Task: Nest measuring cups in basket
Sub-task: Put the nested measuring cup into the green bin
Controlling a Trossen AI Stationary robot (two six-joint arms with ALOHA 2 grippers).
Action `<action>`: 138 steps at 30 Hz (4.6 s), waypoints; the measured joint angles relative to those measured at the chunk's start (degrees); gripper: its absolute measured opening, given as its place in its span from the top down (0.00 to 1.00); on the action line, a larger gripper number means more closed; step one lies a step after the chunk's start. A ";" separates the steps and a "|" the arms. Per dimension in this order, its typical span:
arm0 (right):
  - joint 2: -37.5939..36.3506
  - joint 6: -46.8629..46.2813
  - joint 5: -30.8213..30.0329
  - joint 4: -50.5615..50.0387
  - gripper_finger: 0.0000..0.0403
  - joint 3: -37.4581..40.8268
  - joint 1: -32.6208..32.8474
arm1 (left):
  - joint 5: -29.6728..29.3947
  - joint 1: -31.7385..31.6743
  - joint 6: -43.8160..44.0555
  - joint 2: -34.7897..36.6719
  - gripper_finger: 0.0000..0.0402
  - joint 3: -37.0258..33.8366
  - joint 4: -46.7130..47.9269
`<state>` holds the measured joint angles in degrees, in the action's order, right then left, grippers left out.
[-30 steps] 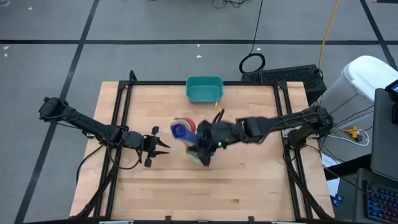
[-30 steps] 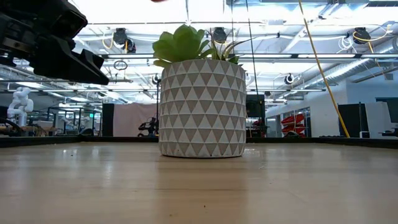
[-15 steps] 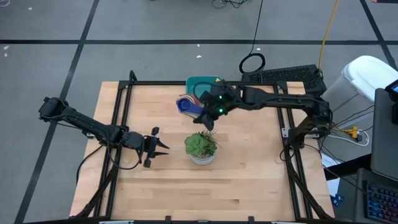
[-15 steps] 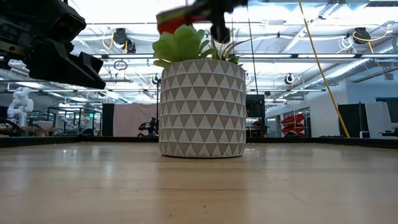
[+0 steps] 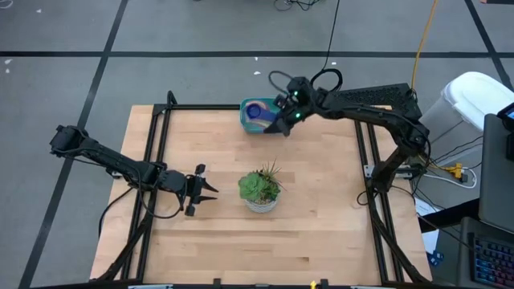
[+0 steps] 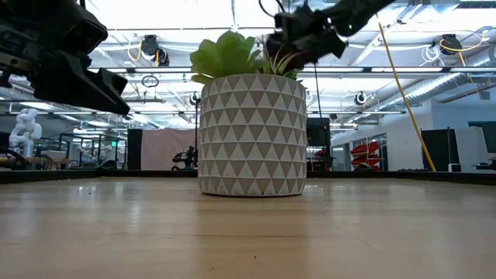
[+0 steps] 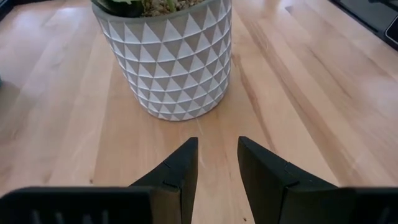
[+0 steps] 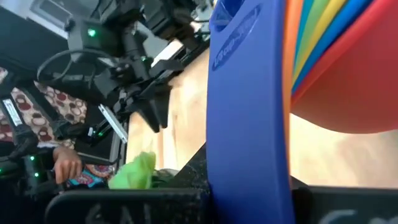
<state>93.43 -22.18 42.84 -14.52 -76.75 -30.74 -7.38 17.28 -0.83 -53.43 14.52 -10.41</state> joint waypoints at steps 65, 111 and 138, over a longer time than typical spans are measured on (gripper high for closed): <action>20.85 -8.63 17.95 26.08 0.95 0.63 -11.72 | -0.07 -5.75 8.08 0.00 0.71 0.02 -6.43; 28.77 -24.57 6.52 30.40 0.95 0.67 -10.62 | 0.44 -4.00 8.84 0.00 0.71 0.02 -6.08; 27.95 -28.96 6.76 39.71 0.75 5.09 -10.93 | 0.46 -4.01 8.86 0.00 0.71 0.02 -5.95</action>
<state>121.38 -51.14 49.60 25.19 -71.66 -41.67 -6.91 13.27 8.03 -53.43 14.55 -16.36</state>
